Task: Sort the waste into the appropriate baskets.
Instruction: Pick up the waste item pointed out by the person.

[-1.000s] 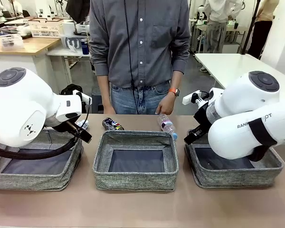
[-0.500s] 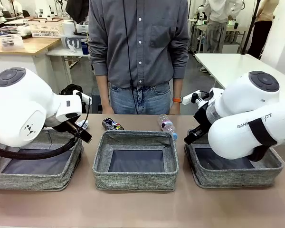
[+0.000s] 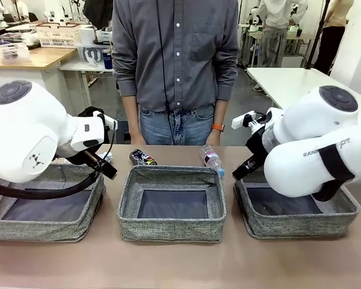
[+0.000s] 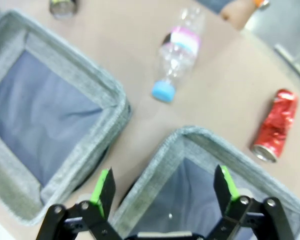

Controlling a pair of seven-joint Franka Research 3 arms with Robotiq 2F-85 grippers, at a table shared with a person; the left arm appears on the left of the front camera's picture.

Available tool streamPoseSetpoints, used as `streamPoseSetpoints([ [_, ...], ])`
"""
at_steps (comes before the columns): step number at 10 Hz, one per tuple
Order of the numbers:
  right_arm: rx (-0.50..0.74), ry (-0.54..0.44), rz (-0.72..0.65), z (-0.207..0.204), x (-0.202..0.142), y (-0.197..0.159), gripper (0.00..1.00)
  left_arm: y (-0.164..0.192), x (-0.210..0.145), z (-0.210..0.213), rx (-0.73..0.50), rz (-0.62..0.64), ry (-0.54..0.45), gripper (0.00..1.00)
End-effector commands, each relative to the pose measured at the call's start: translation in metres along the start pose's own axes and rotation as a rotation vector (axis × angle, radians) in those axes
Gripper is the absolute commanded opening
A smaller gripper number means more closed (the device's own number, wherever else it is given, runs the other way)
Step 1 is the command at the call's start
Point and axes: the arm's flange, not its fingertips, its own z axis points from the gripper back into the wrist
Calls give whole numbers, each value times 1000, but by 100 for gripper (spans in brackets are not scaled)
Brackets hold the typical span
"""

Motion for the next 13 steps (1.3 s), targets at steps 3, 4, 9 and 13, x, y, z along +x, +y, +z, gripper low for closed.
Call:
streamPoseSetpoints([
  [3, -249, -141, 29, 195, -32, 33, 100, -91, -14, 197, 68, -139, -184, 100],
  [4, -34, -88, -3, 110, 19, -1, 100, -48, 16, 110, 27, -39, -29, 100],
  [9, 232, -67, -194, 173, 7, -5, 100, -39, -3, 172, -452, -103, 64, 100],
  [13, 903, -62, -491, 163, -10, -38, 100, 56, -59, 148, -1057, 58, -164, 100],
])
